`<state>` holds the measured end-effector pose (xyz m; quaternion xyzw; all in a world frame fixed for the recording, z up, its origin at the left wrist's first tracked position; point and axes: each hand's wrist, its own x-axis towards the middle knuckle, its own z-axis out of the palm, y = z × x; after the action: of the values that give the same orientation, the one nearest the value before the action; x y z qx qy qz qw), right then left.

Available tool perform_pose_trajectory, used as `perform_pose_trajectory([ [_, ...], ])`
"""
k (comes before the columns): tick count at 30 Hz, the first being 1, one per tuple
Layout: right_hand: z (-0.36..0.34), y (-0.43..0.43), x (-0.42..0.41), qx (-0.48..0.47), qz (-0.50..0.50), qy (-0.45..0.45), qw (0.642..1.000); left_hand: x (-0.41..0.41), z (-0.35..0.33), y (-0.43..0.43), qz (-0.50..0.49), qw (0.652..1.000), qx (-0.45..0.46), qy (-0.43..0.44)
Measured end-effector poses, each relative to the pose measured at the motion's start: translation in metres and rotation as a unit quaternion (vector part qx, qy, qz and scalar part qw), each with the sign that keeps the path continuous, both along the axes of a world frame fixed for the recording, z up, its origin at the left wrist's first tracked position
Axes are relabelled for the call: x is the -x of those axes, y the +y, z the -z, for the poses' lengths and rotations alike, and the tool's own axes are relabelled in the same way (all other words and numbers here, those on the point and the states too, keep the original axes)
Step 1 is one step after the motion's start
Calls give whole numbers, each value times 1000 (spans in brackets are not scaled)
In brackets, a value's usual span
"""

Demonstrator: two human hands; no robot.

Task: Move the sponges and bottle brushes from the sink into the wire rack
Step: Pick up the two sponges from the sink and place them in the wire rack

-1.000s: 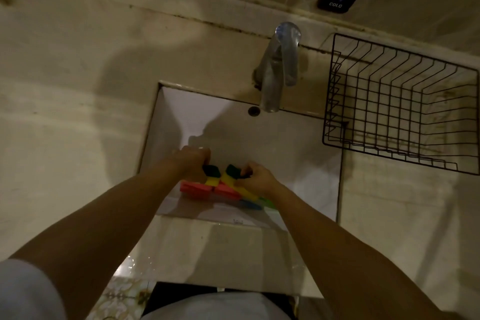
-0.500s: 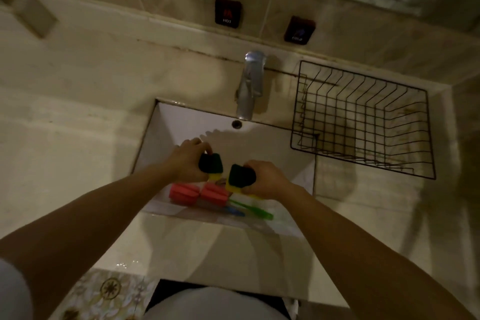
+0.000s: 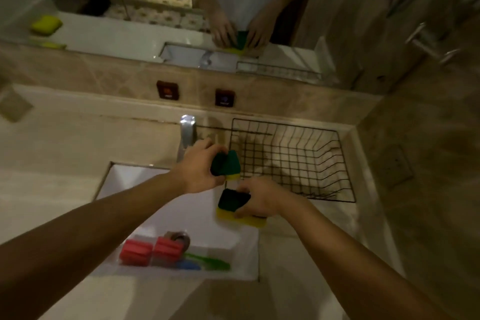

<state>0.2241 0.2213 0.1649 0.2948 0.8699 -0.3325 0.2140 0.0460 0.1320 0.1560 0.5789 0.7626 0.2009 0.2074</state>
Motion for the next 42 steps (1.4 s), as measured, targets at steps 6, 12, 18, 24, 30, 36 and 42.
perform_pose_trajectory([
  [6,-14,53,-39,-55,57,0,997,-35,10,68,47,998,0,50],
  [12,-3,92,-58,-93,98,-21,991,-57,47,118,31,995,-6,94],
  [18,26,120,-73,-59,136,-32,988,-65,90,162,64,988,-19,142],
  [24,45,141,-86,-22,146,3,989,-63,124,192,66,983,38,166],
  [30,40,157,-87,-23,157,57,986,-52,137,191,46,987,77,132],
  [36,45,172,-87,-45,180,43,982,-52,145,198,51,990,87,102],
  [42,48,179,-81,-43,182,40,982,-52,144,202,24,992,87,93],
])
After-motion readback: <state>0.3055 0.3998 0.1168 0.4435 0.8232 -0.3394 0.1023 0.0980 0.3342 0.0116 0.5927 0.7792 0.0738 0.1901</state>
